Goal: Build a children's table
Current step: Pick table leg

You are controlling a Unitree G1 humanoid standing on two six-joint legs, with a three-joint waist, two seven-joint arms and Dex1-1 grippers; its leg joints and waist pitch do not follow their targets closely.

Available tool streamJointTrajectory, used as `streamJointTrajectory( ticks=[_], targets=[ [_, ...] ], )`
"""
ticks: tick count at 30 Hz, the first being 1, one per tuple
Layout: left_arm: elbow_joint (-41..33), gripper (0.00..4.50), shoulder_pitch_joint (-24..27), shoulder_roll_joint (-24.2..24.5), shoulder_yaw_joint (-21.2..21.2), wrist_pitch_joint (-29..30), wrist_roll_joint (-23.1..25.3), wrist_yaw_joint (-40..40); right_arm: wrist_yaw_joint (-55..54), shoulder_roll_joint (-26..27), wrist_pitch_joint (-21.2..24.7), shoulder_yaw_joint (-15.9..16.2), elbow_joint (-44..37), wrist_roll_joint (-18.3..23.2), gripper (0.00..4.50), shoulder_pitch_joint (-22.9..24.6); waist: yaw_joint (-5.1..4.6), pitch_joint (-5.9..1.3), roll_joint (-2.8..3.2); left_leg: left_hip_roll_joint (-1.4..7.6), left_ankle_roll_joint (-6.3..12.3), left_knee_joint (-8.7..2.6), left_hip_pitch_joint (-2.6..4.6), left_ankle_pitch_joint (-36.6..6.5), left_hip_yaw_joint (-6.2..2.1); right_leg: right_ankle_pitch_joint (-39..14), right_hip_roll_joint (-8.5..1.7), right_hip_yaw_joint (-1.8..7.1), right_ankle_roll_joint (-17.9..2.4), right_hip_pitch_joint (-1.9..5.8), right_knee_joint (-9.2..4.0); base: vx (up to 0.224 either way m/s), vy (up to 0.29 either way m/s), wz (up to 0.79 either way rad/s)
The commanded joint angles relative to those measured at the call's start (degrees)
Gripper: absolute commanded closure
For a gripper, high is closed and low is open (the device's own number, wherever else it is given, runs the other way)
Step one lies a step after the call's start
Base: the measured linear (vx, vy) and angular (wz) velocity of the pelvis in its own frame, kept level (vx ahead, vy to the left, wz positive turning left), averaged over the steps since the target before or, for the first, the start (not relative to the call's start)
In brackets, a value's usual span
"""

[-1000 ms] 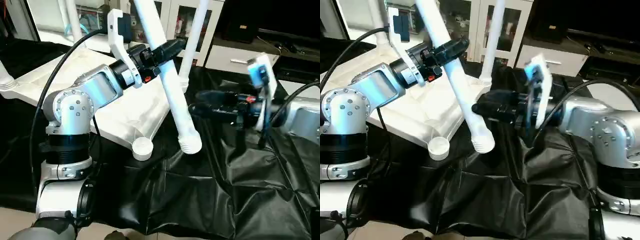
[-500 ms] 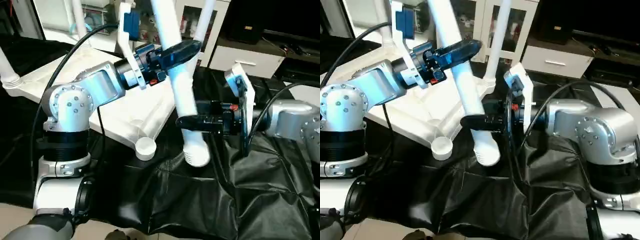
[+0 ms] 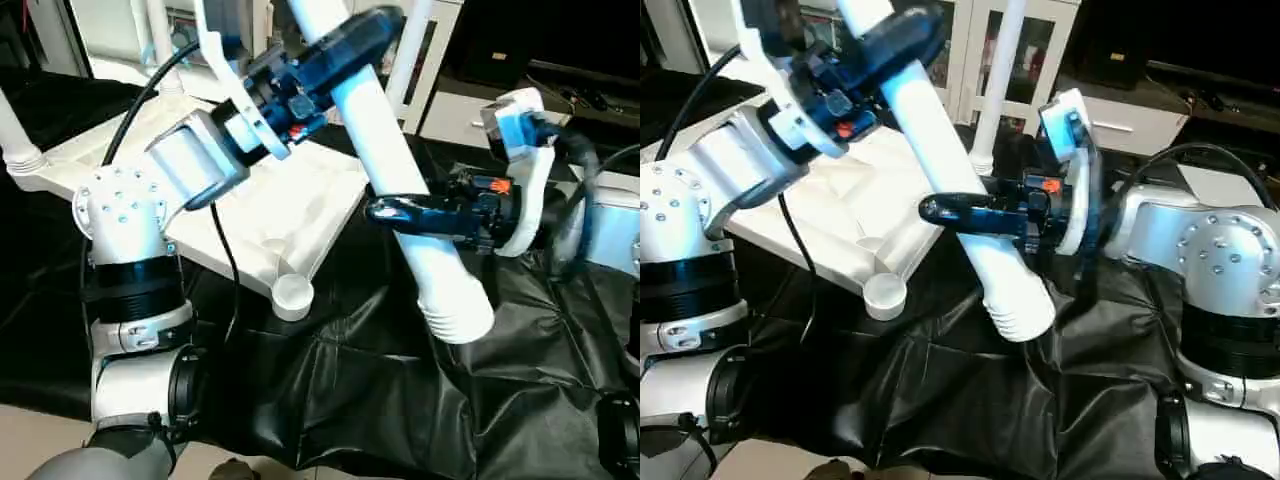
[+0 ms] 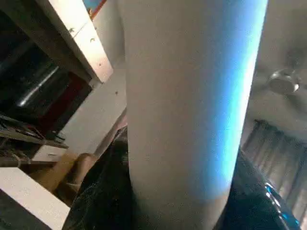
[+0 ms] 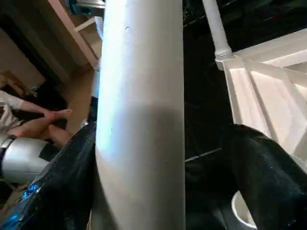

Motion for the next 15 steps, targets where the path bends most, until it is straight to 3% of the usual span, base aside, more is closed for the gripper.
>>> streamJointTrajectory(
  ticks=[1,3,5,6,8,10,11,12,13,15],
  targets=[
    [-0.2,2.79,-0.6,0.2,0.7,0.8,-2.2,-0.1,-1.2,-0.4,1.0,-1.0,0.5,-0.1,0.55,-0.2,-0.02,-3.58,0.00,3.95,-1.35,-3.90,0.73,-4.7,-1.66,-15.0,-7.13,4.56,-3.3,3.04,-5.38,0.000,0.000,0.00],
    [-0.9,2.79,-0.1,1.9,-1.0,1.1,0.6,-2.5,-0.8,-0.8,1.1,-0.5,0.5,-0.3,0.55,0.2,-0.03,-3.64,-0.25,3.98,-1.50,-3.91,0.72,-4.5,-1.68,-14.8,-7.07,4.56,-3.1,3.06,-5.32,0.000,0.000,0.00],
    [-4.4,2.79,1.7,7.2,-8.5,-0.5,8.6,-11.2,2.2,-3.7,-2.1,4.4,-1.9,-3.9,0.55,2.3,0.16,-3.63,0.05,4.07,-1.68,-4.31,0.98,-4.2,-1.78,-16.3,-7.00,4.60,0.0,2.78,-5.64,0.000,0.000,0.00],
    [-4.7,2.79,1.9,7.8,-9.3,-0.8,9.4,-12.1,2.7,-4.1,-2.7,5.1,-2.4,-4.5,0.55,2.6,0.15,-3.65,0.17,4.26,-2.07,-4.40,1.11,-4.1,-1.86,-15.8,-6.99,4.62,0.5,2.83,-5.48,0.000,0.000,0.00],
    [-6.2,2.79,1.9,11.0,-15.6,-5.0,14.3,-18.7,5.7,-6.4,-8.5,10.7,-5.5,-9.4,0.55,4.9,0.07,-3.95,0.10,4.28,-2.32,-4.32,1.04,-3.0,-1.79,-12.3,-7.07,4.68,0.0,2.98,-5.02,0.000,0.000,0.00],
    [-6.7,2.79,1.5,12.3,-18.7,-8.5,17.0,-22.4,6.6,-6.4,-11.4,12.7,-6.6,-11.3,0.55,5.9,0.27,-4.05,0.13,4.46,-2.24,-4.37,1.06,-2.5,-1.88,-10.3,-7.26,4.67,-0.9,2.93,-4.77,0.000,0.000,0.00],
    [-6.8,2.79,1.4,12.6,-19.4,-9.3,17.5,-23.2,6.8,-6.3,-12.2,13.2,-6.8,-11.7,0.55,6.2,0.19,-4.19,0.03,4.48,-2.13,-4.25,0.95,-1.9,-1.77,-7.9,-7.33,4.66,-2.5,3.03,-4.40,0.000,0.000,0.00],
    [-6.4,2.79,0.8,13.5,-21.5,-12.4,19.3,-28.1,7.3,-5.9,-16.1,15.6,-7.1,-14.4,0.55,7.0,0.11,-4.19,0.16,4.36,-1.91,-4.20,0.84,-1.5,-1.75,-6.3,-7.31,4.61,-4.0,3.06,-4.18,0.000,0.000,0.00],
    [-6.4,2.79,0.8,13.5,-21.5,-12.4,19.3,-28.1,7.3,-5.9,-16.1,15.6,-7.1,-14.4,0.55,7.0,0.00,-4.19,0.09,4.27,-1.85,-4.16,0.81,-1.6,-1.61,-6.2,-7.29,4.63,-4.3,3.04,-4.24,0.000,0.000,0.00],
    [-6.2,2.79,0.9,14.4,-24.2,-16.1,21.9,-34.5,8.0,-5.0,-21.3,18.6,-7.1,-18.1,0.55,8.2,-0.13,-4.06,0.21,4.25,-1.63,-4.18,0.82,-2.5,-1.57,-6.9,-7.43,4.65,-5.3,3.07,-4.42,0.000,0.000,0.00]
  ],
)
